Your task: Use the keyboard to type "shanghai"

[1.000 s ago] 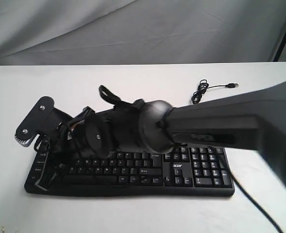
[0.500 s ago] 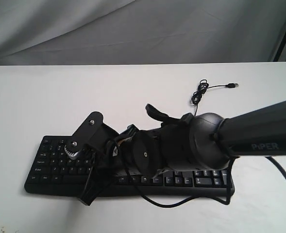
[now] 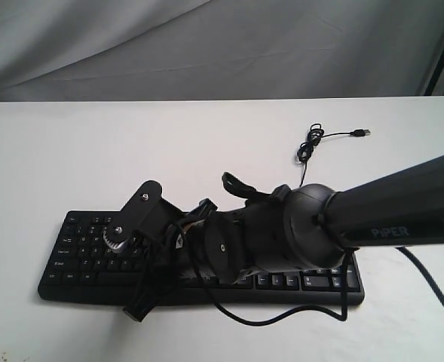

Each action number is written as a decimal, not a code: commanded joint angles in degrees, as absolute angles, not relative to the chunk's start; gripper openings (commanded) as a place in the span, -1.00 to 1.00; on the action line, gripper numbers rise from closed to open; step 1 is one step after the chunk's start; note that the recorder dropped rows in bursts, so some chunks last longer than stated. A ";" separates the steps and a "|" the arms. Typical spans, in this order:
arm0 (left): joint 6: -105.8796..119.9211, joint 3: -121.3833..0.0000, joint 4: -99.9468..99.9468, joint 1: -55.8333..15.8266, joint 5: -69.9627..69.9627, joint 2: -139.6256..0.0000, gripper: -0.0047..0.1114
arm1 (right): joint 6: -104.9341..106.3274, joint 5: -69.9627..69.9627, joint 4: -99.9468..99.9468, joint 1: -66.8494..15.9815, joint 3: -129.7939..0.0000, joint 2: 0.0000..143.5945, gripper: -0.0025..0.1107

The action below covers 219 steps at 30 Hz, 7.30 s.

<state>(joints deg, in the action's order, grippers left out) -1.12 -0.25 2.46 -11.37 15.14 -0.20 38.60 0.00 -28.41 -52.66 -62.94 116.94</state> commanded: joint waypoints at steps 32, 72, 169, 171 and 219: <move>-1.28 0.00 2.51 -11.60 14.87 0.00 -0.92 | 40.66 -2.84 -26.18 -52.45 -72.48 120.17 -0.96; -1.28 0.00 2.51 -11.60 14.87 0.00 -0.92 | 41.92 -1.41 -26.29 -51.42 -72.82 122.91 -0.96; -1.28 0.00 2.51 -11.60 14.87 0.00 -0.92 | 42.42 0.59 -26.96 -51.98 -67.18 117.92 -0.96; -1.28 0.00 2.51 -11.60 14.87 0.00 -0.92 | 42.42 -1.54 -26.42 -52.01 -69.56 117.72 -0.96; -1.28 0.00 2.51 -11.60 14.87 0.00 -0.92 | 42.42 -11.21 -23.88 -55.19 -91.73 132.84 -0.96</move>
